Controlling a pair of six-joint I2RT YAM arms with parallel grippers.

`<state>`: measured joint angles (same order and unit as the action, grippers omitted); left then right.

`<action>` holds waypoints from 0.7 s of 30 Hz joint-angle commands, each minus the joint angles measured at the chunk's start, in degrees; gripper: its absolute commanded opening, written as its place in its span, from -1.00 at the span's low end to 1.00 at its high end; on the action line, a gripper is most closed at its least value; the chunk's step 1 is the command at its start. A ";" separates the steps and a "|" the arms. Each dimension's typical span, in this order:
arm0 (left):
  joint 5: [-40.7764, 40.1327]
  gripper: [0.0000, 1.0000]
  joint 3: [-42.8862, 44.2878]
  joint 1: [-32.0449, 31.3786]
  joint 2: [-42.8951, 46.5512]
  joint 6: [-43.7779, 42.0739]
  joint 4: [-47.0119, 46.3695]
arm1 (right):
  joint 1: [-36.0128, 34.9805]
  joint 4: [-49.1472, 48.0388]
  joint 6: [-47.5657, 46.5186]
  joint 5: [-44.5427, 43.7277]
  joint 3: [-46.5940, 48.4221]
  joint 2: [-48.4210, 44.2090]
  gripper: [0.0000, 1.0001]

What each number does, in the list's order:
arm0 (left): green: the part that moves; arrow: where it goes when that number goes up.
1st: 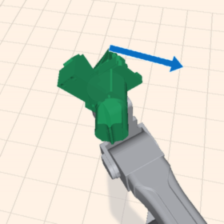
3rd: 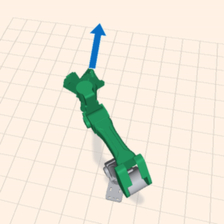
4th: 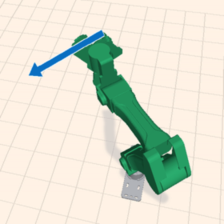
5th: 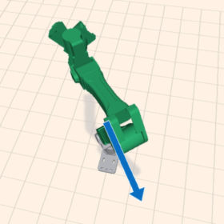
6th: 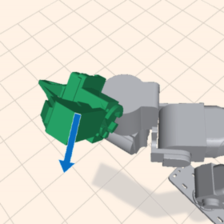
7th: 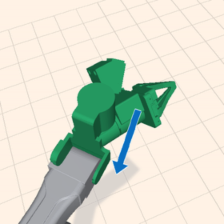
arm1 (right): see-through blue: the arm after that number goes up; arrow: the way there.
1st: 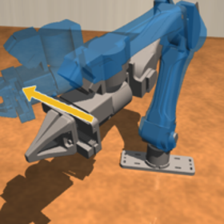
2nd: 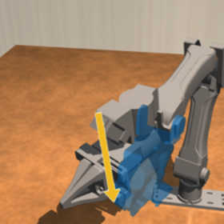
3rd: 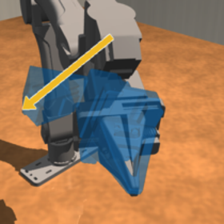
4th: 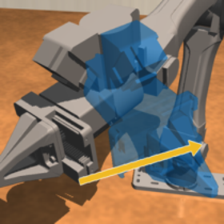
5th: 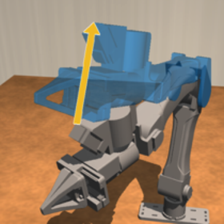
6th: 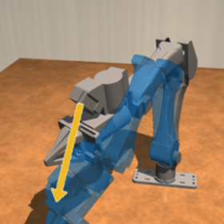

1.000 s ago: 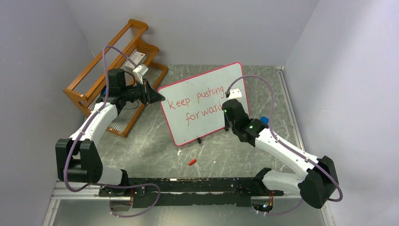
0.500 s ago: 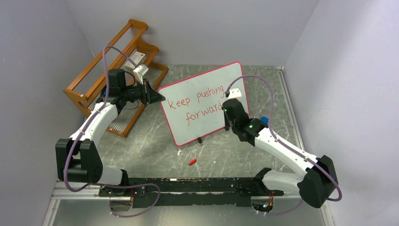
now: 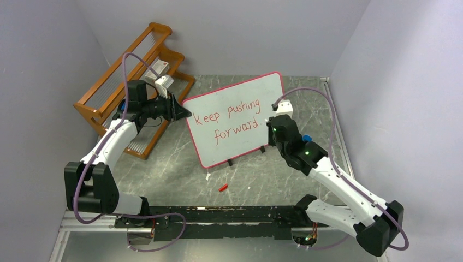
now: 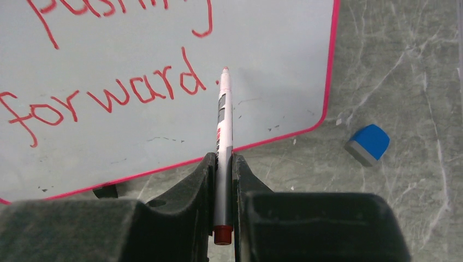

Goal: Write a sentence on the whiteboard
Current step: Write a sentence on the whiteboard, then pick up the pen cap from the center of the board.

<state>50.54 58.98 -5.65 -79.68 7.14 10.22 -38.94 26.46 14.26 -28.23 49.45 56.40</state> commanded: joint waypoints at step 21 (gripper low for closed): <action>-26.47 0.66 -0.13 -9.21 23.50 -3.16 20.43 | 0.44 2.80 -0.22 0.89 0.35 -14.81 -1.00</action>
<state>29.82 58.98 -10.68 -58.52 5.06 23.88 -38.94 29.06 14.26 -27.88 50.24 44.84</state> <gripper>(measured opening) 0.822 0.153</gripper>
